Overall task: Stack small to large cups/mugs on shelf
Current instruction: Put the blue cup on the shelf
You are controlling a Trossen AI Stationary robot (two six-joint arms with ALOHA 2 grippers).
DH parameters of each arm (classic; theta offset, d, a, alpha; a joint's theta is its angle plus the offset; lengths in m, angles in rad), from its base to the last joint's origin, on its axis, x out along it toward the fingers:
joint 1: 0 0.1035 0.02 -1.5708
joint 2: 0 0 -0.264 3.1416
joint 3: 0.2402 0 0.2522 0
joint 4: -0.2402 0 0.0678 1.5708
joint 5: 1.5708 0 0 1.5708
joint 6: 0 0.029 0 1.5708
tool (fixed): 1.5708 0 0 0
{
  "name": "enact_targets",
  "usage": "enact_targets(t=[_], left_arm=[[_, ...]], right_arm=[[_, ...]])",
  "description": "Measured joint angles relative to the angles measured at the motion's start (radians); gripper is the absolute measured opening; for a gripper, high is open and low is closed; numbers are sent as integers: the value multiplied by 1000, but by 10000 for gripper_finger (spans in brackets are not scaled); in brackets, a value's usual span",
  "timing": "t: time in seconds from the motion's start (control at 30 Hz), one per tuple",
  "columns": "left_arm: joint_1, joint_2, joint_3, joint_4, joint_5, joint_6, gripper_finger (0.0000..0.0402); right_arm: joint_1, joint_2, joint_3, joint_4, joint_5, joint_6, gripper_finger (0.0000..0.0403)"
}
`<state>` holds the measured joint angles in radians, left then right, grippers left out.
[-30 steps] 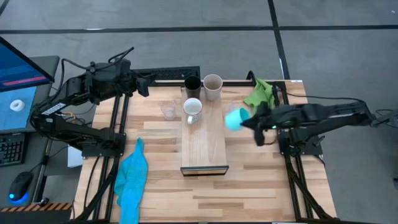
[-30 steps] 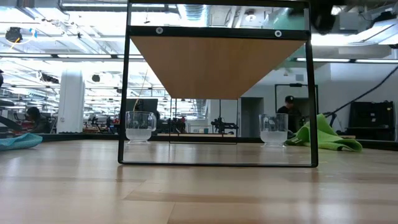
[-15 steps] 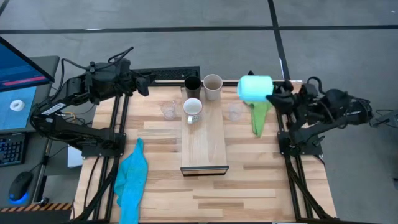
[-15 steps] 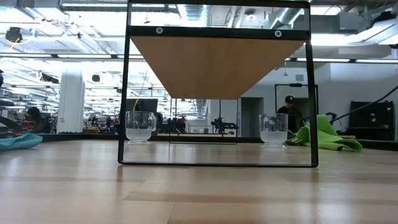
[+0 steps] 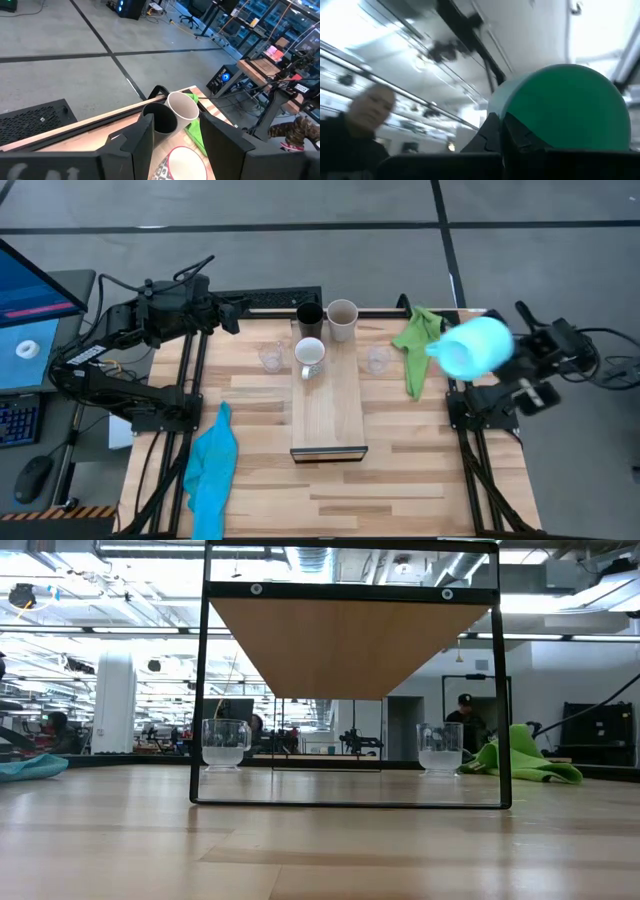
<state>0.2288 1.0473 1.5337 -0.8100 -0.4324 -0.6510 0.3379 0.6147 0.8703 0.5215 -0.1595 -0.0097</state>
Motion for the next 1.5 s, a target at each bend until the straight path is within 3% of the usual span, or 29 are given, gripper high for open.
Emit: enact_targets(t=[0.23, 0.4, 0.53, 0.7, 0.87, 1.5], left_arm=[[0, 0, 0, 0, 0, 0, 151], [0, 0, 0, 0, 0, 0, 151], [0, 0, 0, 0, 1, 11, 151], [0, 0, 0, 0, 2, 15, 151], [0, 0, 0, -2, 6, 15, 151], [0, 0, 0, -3, 8, -17, 151]], right_arm=[[29, -13, 0, 7, -174, 9, 7], [47, -19, 0, 9, -183, 9, 8], [47, -33, 0, -95, -170, 9, 7], [46, -36, 1, -213, -91, 9, 6], [46, -19, 56, -440, -10, 56, 6], [46, 235, 463, -1200, 362, 9, 6]])
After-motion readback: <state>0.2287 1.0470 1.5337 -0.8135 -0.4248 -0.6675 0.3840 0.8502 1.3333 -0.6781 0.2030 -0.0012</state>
